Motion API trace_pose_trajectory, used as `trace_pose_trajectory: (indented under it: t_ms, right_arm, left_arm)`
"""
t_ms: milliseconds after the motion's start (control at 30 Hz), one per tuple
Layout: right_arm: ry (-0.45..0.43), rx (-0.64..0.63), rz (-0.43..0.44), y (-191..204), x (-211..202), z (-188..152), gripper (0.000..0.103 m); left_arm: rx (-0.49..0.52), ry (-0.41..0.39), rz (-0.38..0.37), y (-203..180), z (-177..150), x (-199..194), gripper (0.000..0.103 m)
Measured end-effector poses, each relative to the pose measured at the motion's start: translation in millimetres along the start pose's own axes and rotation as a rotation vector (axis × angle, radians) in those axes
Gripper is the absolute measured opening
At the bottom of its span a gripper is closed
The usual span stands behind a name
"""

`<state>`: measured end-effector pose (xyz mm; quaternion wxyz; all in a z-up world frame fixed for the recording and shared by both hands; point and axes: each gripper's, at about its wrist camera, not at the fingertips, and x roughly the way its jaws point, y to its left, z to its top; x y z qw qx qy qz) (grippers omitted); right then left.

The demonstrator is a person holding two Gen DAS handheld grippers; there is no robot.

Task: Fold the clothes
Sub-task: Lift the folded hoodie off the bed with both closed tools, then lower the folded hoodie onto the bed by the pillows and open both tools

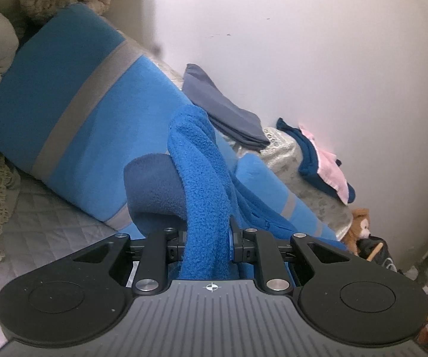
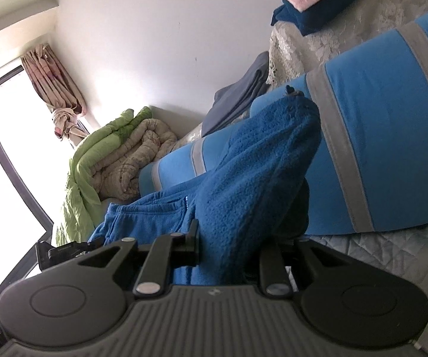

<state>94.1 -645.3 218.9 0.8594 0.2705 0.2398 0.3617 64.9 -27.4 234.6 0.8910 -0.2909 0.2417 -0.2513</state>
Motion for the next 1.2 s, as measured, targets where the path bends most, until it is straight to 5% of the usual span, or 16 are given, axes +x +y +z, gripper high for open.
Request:
trace_pose_trajectory:
  t_ms: [1200]
  right_arm:
    - [0.165, 0.035, 0.136, 42.5, 130.0, -46.4, 0.019]
  left_arm:
    - [0.061, -0.022, 0.247, 45.5, 61.3, -77.5, 0.019]
